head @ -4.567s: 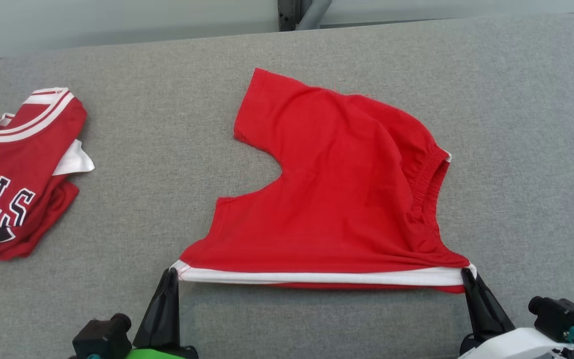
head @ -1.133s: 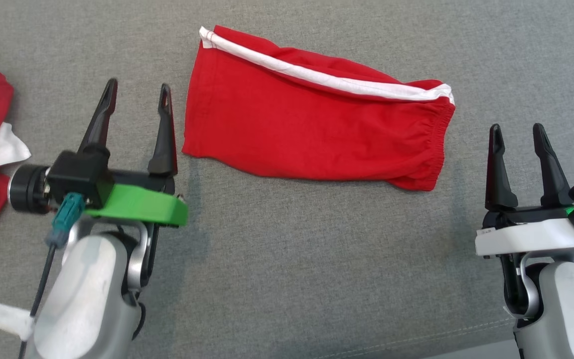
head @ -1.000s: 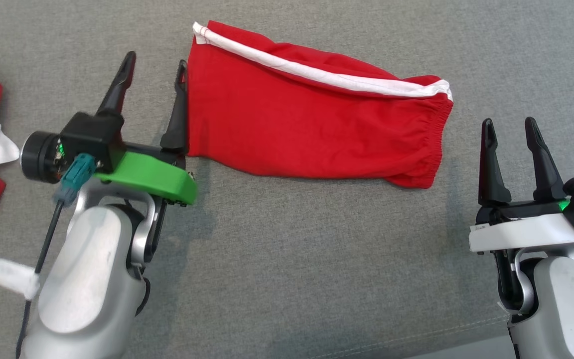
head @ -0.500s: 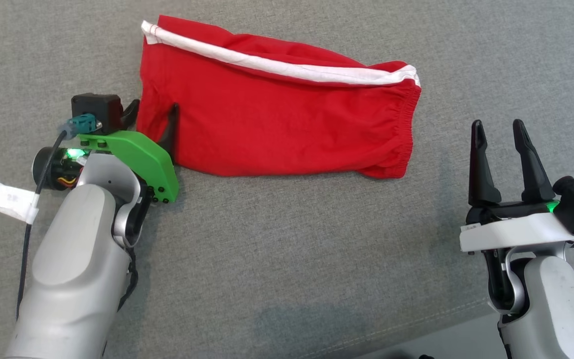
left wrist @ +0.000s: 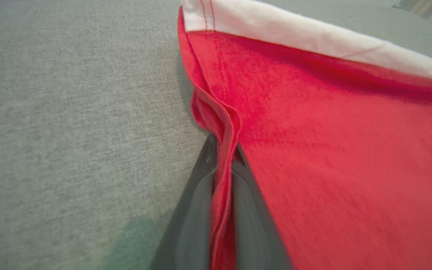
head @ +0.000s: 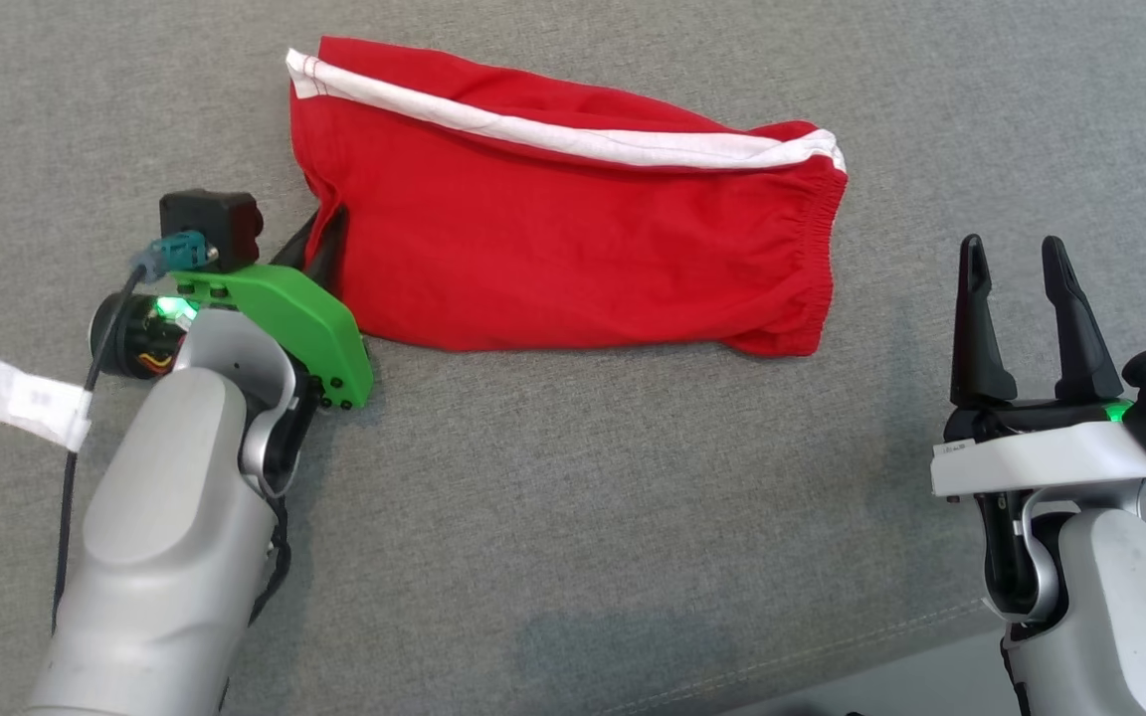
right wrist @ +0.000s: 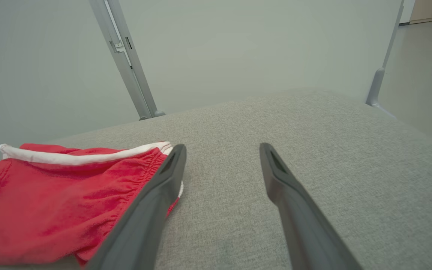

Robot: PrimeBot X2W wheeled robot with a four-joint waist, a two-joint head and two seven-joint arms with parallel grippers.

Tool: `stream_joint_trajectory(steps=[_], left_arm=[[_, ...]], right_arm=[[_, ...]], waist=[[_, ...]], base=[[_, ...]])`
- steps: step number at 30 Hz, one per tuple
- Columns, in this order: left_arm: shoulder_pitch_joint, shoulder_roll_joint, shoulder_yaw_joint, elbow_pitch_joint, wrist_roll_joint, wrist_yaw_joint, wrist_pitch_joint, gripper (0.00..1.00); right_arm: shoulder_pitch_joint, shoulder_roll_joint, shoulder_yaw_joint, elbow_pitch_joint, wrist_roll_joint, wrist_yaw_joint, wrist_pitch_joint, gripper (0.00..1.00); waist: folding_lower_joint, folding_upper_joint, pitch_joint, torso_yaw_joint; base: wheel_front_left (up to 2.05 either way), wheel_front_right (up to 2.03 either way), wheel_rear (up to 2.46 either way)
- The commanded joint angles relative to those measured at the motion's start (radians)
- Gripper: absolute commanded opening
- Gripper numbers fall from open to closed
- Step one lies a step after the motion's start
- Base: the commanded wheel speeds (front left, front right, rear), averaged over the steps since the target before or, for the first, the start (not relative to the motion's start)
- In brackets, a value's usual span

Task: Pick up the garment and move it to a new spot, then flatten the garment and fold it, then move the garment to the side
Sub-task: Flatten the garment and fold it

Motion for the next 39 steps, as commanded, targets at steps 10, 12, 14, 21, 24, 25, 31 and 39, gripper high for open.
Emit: stream_joint_trajectory(steps=[10, 12, 14, 21, 24, 25, 31, 39], left_arm=[[0.25, -0.017, 0.039, -0.222, -0.027, 0.106, -0.126, 0.0], [0.31, -0.021, 0.038, -0.285, -0.033, 0.126, -0.124, 0.0], [0.366, -0.025, 0.032, -0.341, -0.038, 0.144, -0.111, 0.0], [0.468, -0.04, 0.017, -0.467, -0.042, 0.189, -0.102, 0.94], [0.486, -0.038, 0.022, -0.497, -0.018, 0.204, -0.157, 1.0], [0.49, -0.038, 0.026, -0.507, -0.007, 0.209, -0.184, 1.0], [0.473, -0.019, 0.05, -0.567, 0.081, 0.248, -0.325, 1.0], [0.503, 0.049, 0.056, -0.627, 0.202, 0.316, -0.338, 1.0]], right_arm=[[0.023, -0.028, -0.005, 0.007, -0.003, -0.001, -0.005, 1.0], [0.027, -0.034, -0.004, 0.011, -0.004, -0.001, -0.003, 1.0], [0.031, -0.038, -0.002, 0.015, -0.005, -0.001, 0.003, 1.0], [0.035, -0.045, 0.006, 0.022, -0.001, -0.001, 0.021, 1.0], [0.035, -0.049, 0.012, 0.022, -0.007, -0.001, 0.025, 1.0], [0.034, -0.051, 0.014, 0.021, -0.009, -0.001, 0.027, 1.0], [0.033, -0.064, 0.017, 0.008, -0.031, -0.001, 0.035, 1.0], [0.051, -0.071, 0.027, 0.003, -0.067, -0.001, 0.057, 1.0]], waist=[[0.0, -0.0001, -0.043, 0.097], [0.0, -0.0001, -0.052, 0.112], [0.0, -0.0001, -0.06, 0.123], [0.0, -0.0001, -0.075, 0.134], [0.0, -0.0001, -0.085, 0.13], [0.0, -0.0001, -0.09, 0.129], [0.0, -0.0001, -0.121, 0.133], [0.0, -0.0001, -0.148, 0.143]], base=[[0.0, 0.0, 0.0], [0.0, 0.0, 0.0], [0.0, 0.0, 0.0], [0.0, 0.0, 0.0], [0.0, 0.0, 0.0], [0.0, 0.0, 0.0], [0.0, 0.0, 0.0], [0.0, 0.0, 0.0]])
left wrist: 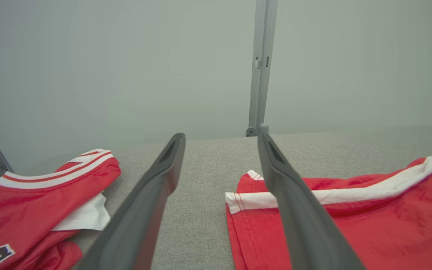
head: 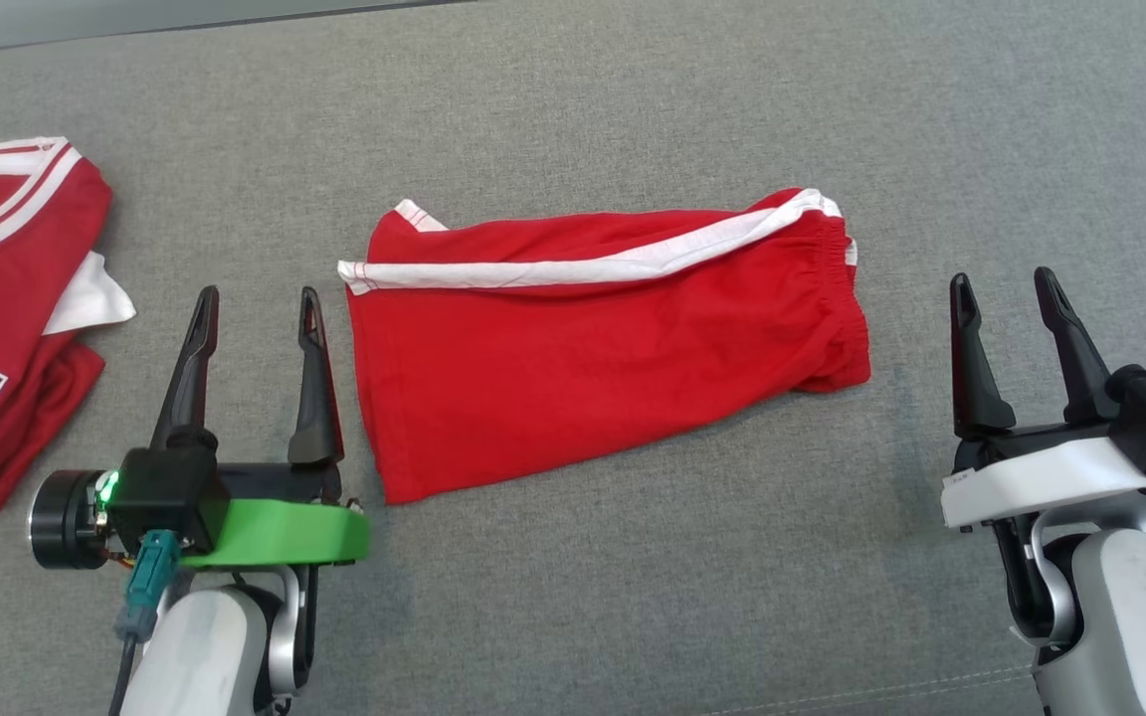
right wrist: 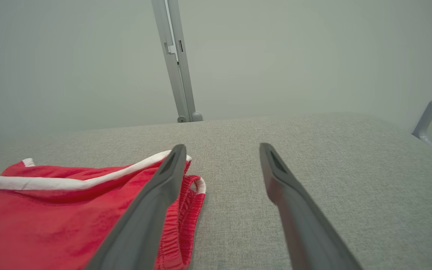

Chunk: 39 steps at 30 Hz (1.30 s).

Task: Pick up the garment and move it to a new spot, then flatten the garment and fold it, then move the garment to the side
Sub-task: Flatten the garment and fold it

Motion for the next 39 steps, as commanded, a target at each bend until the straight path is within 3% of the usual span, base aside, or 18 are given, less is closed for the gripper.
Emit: stream_joint_trajectory(steps=[1, 12, 20, 30, 39], left_arm=[[0.02, 0.012, 0.003, -0.006, 0.004, 0.009, 0.006, 1.0], [0.03, 0.013, 0.003, -0.046, -0.016, 0.003, 0.006, 1.0], [-0.02, 0.005, 0.002, -0.061, -0.003, -0.015, -0.012, 1.0], [-0.062, -0.026, -0.017, -0.042, 0.013, -0.03, -0.016, 1.0], [-0.072, -0.036, -0.019, -0.026, 0.025, -0.038, -0.018, 1.0]], right_arm=[[0.015, -0.002, 0.0, -0.004, -0.01, -0.001, 0.002, 1.0], [0.014, 0.004, -0.014, -0.004, -0.013, -0.001, 0.012, 1.0], [-0.043, -0.017, -0.02, 0.032, -0.006, -0.001, 0.034, 1.0], [-0.164, -0.013, 0.038, 0.293, 0.041, -0.001, 0.063, 1.0], [-0.198, -0.017, 0.023, 0.458, 0.099, -0.002, 0.039, 1.0]], waist=[[0.0, 0.0, -0.003, 0.004], [0.0, 0.0, -0.004, 0.019], [0.0, 0.0, 0.026, 0.076], [0.0, 0.0, 0.068, 0.138], [0.0, 0.0, 0.084, 0.135]], base=[[0.0, 0.0, 0.0], [0.0, 0.0, 0.0], [0.0, 0.0, 0.0], [0.0, 0.0, 0.0], [0.0, 0.0, 0.0]])
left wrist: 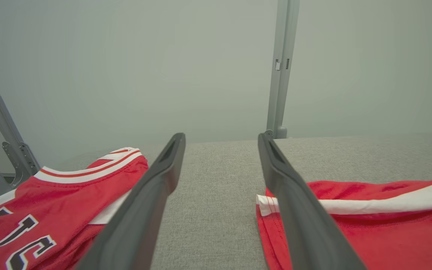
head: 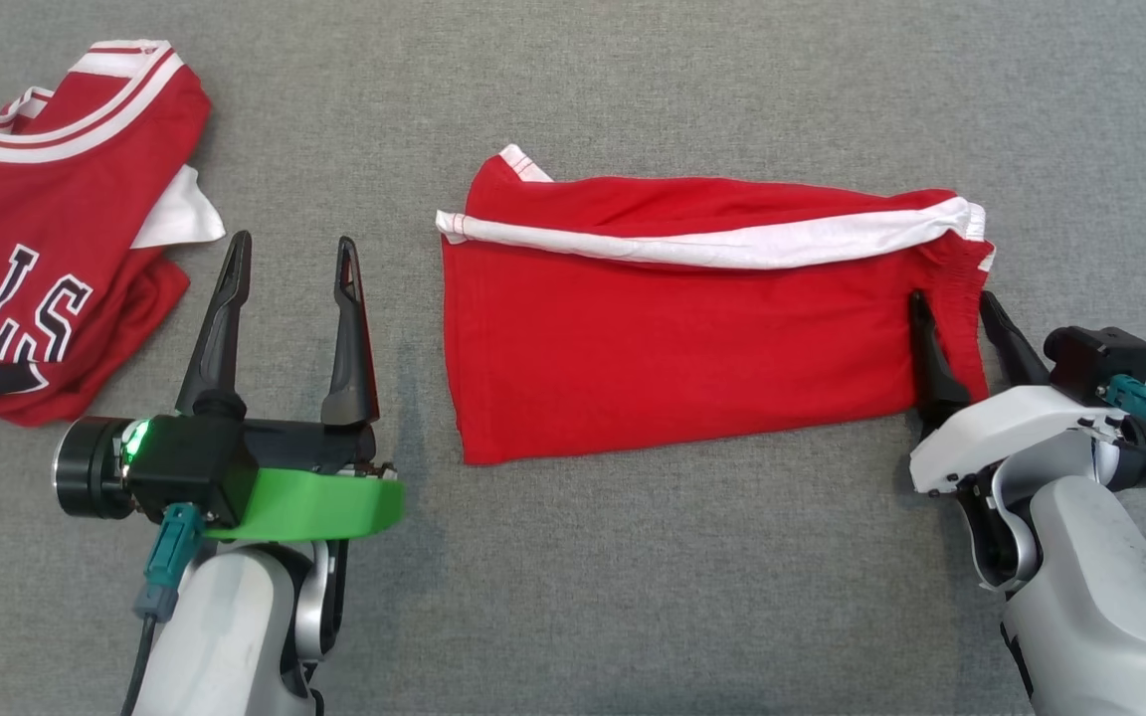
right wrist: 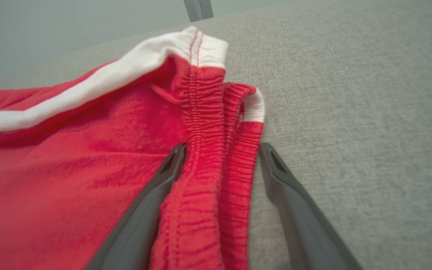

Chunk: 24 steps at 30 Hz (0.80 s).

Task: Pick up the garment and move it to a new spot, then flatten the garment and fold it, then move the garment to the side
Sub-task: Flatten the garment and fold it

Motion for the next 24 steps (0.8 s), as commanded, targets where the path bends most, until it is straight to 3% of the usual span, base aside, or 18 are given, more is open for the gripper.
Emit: stream_joint_trajectory(steps=[1, 4, 5, 6, 7, 16, 24], left_arm=[[-0.015, 0.0, 0.002, 0.003, 0.006, -0.004, -0.007, 1.0], [-0.02, -0.002, 0.003, 0.005, 0.012, -0.006, -0.007, 1.0], [-0.025, -0.002, 0.004, 0.006, 0.013, -0.008, -0.007, 1.0], [-0.026, -0.002, 0.005, 0.007, 0.015, -0.009, -0.007, 1.0], [-0.024, -0.003, 0.004, 0.008, 0.016, -0.009, -0.007, 1.0], [-0.016, -0.008, 0.006, 0.01, 0.021, -0.011, -0.007, 1.0], [-0.004, -0.013, 0.014, 0.008, 0.017, -0.013, -0.007, 1.0]], right_arm=[[0.003, -0.008, -0.007, 0.032, 0.012, -0.003, 0.002, 1.0], [-0.007, -0.005, 0.003, 0.058, 0.04, -0.004, 0.007, 1.0], [-0.011, -0.003, 0.019, 0.071, 0.066, -0.003, 0.019, 0.58], [-0.014, -0.007, 0.027, 0.077, 0.073, -0.003, 0.021, 0.45], [-0.016, -0.008, 0.035, 0.08, 0.088, -0.003, 0.023, 0.0], [-0.01, -0.054, 0.097, -0.003, 0.197, -0.003, 0.002, 0.0], [0.04, -0.135, 0.157, -0.281, 0.38, -0.002, 0.095, 0.0]], waist=[[-0.0001, 0.0, 0.002, -0.008], [-0.0001, 0.0, 0.002, -0.017], [-0.0001, 0.0, 0.001, -0.023], [-0.0001, 0.0, 0.001, -0.025], [-0.0001, 0.0, 0.0, -0.027], [-0.0001, 0.0, -0.003, -0.041], [-0.0001, 0.0, -0.01, -0.047]], base=[[0.0, 0.0, 0.0], [0.0, 0.0, 0.0], [0.0, 0.0, 0.0], [0.0, 0.0, 0.0], [0.0, 0.0, 0.0], [0.0, 0.0, 0.0], [0.0, 0.0, 0.0]])
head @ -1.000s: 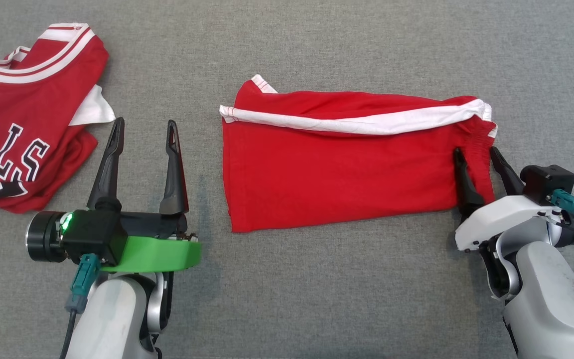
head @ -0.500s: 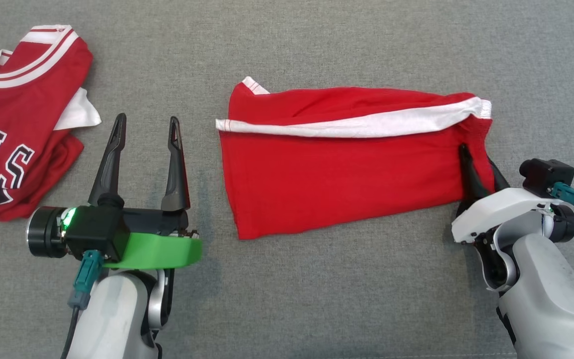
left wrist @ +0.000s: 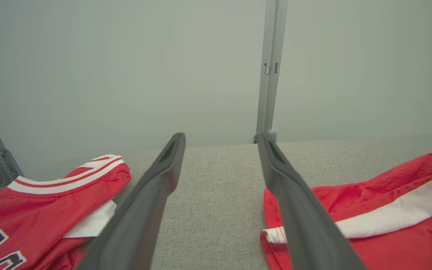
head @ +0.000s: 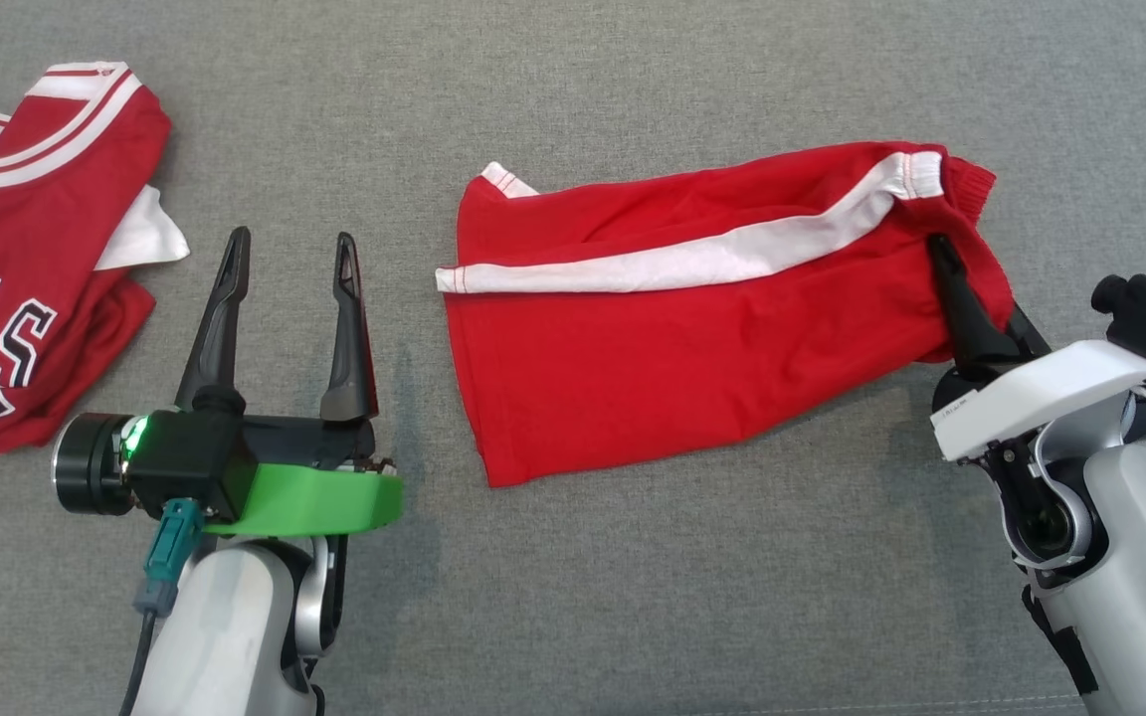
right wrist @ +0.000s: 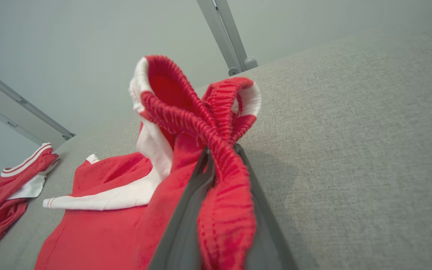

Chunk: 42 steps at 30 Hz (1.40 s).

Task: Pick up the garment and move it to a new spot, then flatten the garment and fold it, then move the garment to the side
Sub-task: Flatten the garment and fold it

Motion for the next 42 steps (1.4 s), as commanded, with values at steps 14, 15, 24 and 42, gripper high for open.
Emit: stream_joint_trajectory(steps=[14, 15, 24, 42], left_arm=[[-0.024, -0.055, -0.034, 0.022, 0.009, -0.028, -0.007, 1.0], [-0.025, -0.062, -0.039, 0.024, 0.01, -0.03, -0.007, 1.0], [-0.022, -0.094, -0.06, 0.038, 0.013, -0.043, -0.007, 1.0], [-0.012, -0.081, -0.007, 0.066, 0.035, -0.041, -0.007, 1.0]], right_arm=[[-0.057, 0.097, 0.172, -0.181, 0.148, 0.0, 0.279, 0.0], [-0.063, 0.112, 0.181, -0.163, 0.156, 0.0, 0.284, 0.0], [-0.128, 0.165, 0.211, 0.019, 0.093, 0.0, 0.19, 1.0], [-0.107, 0.061, 0.278, -0.102, -0.084, 0.0, -0.124, 1.0]], waist=[[-0.0001, 0.0, -0.005, 0.113], [-0.0001, 0.0, -0.004, 0.127], [-0.0001, 0.0, 0.017, 0.196], [-0.0001, 0.0, -0.001, 0.102]], base=[[0.0, 0.0, 0.0], [0.0, 0.0, 0.0], [0.0, 0.0, 0.0], [0.0, 0.0, 0.0]])
